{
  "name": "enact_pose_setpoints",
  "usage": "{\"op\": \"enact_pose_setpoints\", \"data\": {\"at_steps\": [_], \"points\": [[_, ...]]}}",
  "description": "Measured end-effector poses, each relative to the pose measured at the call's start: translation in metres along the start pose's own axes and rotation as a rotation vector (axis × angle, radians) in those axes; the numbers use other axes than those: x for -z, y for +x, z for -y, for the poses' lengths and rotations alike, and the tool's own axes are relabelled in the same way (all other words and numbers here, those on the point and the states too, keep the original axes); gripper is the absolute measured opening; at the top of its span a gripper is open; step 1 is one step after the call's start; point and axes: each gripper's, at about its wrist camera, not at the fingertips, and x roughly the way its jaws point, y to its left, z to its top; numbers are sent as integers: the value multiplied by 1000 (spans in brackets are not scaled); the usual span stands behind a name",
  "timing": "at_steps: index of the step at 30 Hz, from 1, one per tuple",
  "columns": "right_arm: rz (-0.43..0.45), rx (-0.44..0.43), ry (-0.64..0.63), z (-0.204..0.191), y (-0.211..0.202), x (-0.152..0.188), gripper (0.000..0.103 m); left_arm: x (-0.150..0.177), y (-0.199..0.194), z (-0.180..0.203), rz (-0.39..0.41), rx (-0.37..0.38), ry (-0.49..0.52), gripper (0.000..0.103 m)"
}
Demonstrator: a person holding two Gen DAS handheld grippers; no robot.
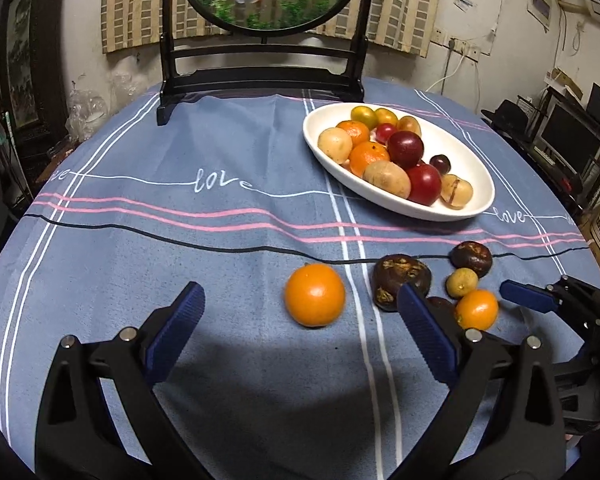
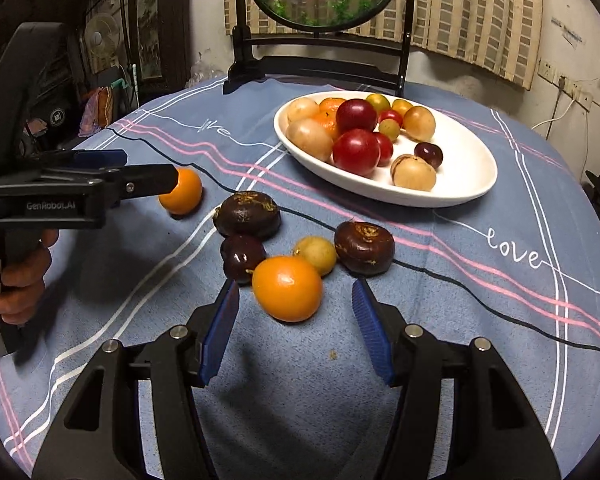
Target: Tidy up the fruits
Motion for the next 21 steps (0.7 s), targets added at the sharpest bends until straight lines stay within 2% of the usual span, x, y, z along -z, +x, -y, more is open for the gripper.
{"op": "enact_pose_setpoints", "data": {"at_steps": [7, 21], "points": [[-8, -37, 14, 2, 3, -1, 54, 2, 0, 5, -2, -15, 33, 99], [-29, -52, 16, 0, 8, -2, 47, 2, 1, 4, -7, -30, 40, 99]]}}
